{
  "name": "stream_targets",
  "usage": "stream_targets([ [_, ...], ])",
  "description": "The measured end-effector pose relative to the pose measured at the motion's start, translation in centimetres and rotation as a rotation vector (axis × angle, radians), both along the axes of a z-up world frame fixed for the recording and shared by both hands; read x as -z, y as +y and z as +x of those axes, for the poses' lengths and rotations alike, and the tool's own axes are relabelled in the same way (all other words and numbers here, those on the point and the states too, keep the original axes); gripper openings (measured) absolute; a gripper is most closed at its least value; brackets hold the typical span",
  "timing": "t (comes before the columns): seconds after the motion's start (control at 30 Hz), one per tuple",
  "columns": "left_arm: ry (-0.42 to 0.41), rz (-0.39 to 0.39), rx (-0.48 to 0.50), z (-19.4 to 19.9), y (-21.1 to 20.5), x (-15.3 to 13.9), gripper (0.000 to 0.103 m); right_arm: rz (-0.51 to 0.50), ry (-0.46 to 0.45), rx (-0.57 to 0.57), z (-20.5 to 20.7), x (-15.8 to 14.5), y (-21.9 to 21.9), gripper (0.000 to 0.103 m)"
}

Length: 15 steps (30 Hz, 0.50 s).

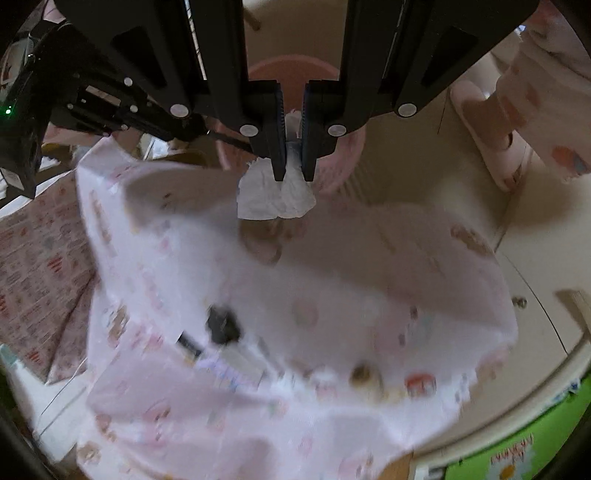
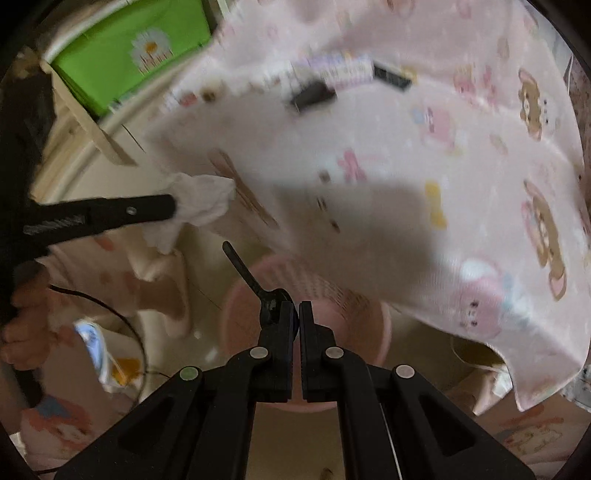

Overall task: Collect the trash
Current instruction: 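Carry tissue and clip down over the pink wastebasket with both grippers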

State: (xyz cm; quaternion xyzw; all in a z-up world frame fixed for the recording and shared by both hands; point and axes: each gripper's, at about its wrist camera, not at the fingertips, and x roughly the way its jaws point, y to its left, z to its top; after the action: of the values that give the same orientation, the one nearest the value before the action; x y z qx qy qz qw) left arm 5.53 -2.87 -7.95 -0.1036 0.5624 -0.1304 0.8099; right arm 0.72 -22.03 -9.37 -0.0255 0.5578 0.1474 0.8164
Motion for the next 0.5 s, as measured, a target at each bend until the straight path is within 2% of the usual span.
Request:
stream_targets([
  [0.1, 0.063, 0.069, 0.01, 0.1, -0.9, 2.4, 0.008, -0.05, 0.069, 0.035, 0.6, 2.5, -0.1, 0.004],
  [0.23, 0.102, 0.217, 0.014, 0.4, -2.5, 5.8, 0.008, -0.149, 0.109, 0.047, 1.3, 5.8, 0.4, 0.004],
  [0.37, 0.162, 0.219, 0.052, 0.8, -3.3, 9.1, 0.008, -0.233, 0.199, 0.045, 2.0, 10.0, 0.9, 0.004],
  [0.5, 0.202, 0.188, 0.075, 1.0, -3.8, 11.3, 0.008, -0.278, 0.246, 0.042, 2.3, 12.3, 1.0, 0.004],
])
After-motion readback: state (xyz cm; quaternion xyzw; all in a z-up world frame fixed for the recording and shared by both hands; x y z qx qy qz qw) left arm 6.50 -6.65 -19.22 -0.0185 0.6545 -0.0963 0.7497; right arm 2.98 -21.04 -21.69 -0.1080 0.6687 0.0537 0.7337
